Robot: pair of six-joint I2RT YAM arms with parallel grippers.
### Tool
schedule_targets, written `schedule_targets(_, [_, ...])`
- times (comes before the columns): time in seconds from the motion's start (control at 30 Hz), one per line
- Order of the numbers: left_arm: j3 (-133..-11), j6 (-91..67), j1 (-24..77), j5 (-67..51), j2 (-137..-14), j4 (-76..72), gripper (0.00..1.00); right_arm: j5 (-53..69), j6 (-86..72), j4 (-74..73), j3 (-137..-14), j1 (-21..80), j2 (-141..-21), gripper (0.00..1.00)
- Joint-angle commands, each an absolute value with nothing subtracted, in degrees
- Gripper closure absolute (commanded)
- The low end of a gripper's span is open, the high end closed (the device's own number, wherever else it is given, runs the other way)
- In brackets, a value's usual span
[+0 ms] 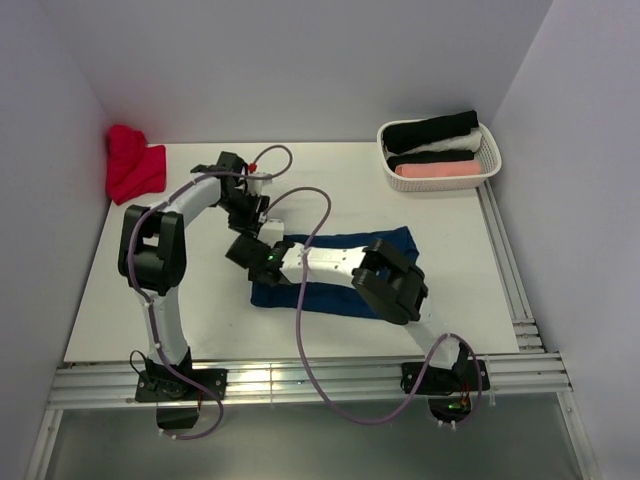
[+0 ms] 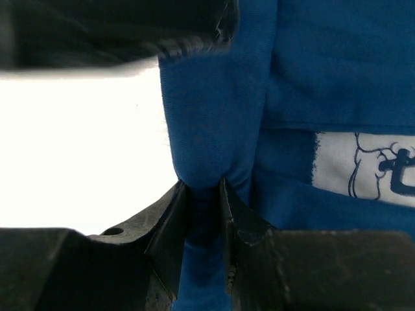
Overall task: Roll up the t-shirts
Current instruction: Roll the tshirt
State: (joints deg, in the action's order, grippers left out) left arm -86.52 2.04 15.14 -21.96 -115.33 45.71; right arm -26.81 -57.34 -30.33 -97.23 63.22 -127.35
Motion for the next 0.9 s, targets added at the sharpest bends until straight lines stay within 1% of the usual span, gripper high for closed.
schedule_targets(0.0, [-92.4,5.3,12.7,-27.3,-112.2,48.4,0.43,-16.9,-58.0,-19.9,-87.6,61.2,-123.1,0.69])
schedule_targets(0.07, [-93.9,6.4,10.5,-30.0,-111.4,49.7,0.39,-14.4,-59.0,-11.6,-81.2,59.9,-119.9,0.68])
schedule_targets(0.13, [-95.7,8.1,8.7,-35.1,-111.3,51.9,0.38,-9.8,-60.1,-2.0,-76.5,58.4,-117.9,0.69])
schedule_targets(0.17, [-96.0,8.7,6.9,-37.6,-111.4,52.6,0.38,-8.0,-61.8,2.0,-71.2,57.8,-115.9,0.69])
schedule_targets(0.2, [-96.2,9.1,6.0,-40.6,-111.4,53.1,0.38,-6.3,-62.9,6.1,-68.3,57.1,-115.1,0.69])
schedule_targets(0.23, [-95.9,10.3,4.4,-42.7,-111.7,54.0,0.38,-2.8,-65.5,14.8,-62.7,55.8,-113.8,0.69])
schedule_targets(0.37, [-92.7,12.7,1.5,-49.9,-112.8,53.6,0.38,4.3,-72.0,34.4,-53.1,53.5,-114.3,0.69])
schedule_targets(0.4, [-90.9,12.9,1.2,-51.1,-113.1,53.1,0.39,5.2,-73.0,41.1,-51.8,52.8,-114.7,0.69])
schedule_targets(0.47, [-88.7,12.7,0.7,-53.3,-113.6,50.2,0.39,7.4,-76.4,47.2,-48.8,52.4,-116.7,0.7])
schedule_targets(0.5, [-86.3,12.2,0.6,-53.6,-113.8,48.9,0.38,7.9,-77.5,52.3,-48.3,52.1,-117.6,0.7])
schedule_targets(0.63, [-81.7,7.7,0.8,-54.7,-116.7,41.5,0.4,10.5,-82.6,64.6,-47.3,52.1,-122.6,0.71])
schedule_targets(0.73, [-79.4,6.5,0.9,-55.5,-118.9,38.7,0.41,11.2,-85.5,68.9,-47.9,52.1,-125.6,0.71])
schedule_targets(0.87, [-77.0,4.9,1.9,-52.7,-119.9,35.7,0.43,11.1,-85.3,67.6,-49.5,52.2,-126.1,0.71])
